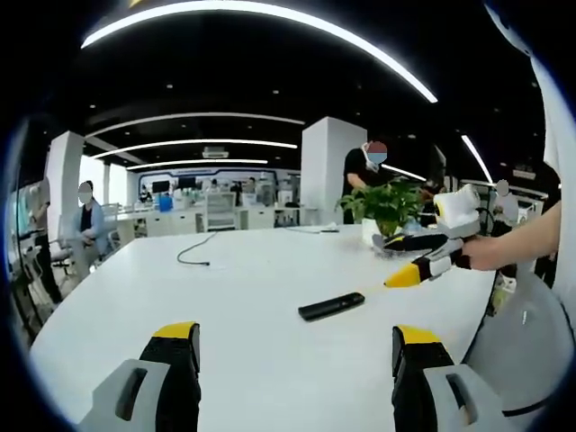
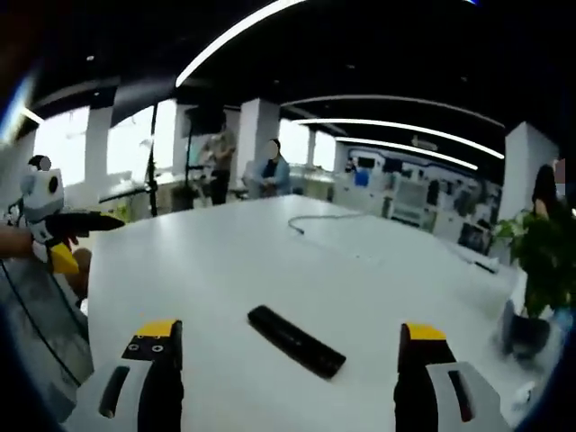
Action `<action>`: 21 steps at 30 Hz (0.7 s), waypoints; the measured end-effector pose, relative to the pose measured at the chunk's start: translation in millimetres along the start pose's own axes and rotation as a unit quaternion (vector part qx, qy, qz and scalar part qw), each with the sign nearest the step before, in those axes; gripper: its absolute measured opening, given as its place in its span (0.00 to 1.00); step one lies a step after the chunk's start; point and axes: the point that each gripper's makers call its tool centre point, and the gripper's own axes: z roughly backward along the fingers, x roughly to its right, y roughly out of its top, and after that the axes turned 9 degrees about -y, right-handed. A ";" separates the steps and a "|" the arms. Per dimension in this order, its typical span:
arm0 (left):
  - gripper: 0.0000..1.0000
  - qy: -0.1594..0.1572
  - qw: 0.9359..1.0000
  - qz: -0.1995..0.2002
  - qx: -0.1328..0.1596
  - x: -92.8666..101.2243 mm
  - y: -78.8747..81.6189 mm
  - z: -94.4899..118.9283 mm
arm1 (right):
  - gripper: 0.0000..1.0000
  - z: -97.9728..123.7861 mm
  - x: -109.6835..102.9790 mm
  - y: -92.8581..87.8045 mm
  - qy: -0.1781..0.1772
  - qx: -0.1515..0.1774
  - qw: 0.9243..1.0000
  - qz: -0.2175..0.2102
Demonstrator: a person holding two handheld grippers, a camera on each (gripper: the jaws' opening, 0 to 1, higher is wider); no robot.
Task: Press the specified remote control buttons in sequence, fully releasing each button before pressing the next.
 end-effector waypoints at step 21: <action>0.91 -0.008 1.000 -0.002 0.001 3.5 0.6 -1.4 | 0.99 46.5 13.3 10.5 -0.039 0.026 0.999 -0.016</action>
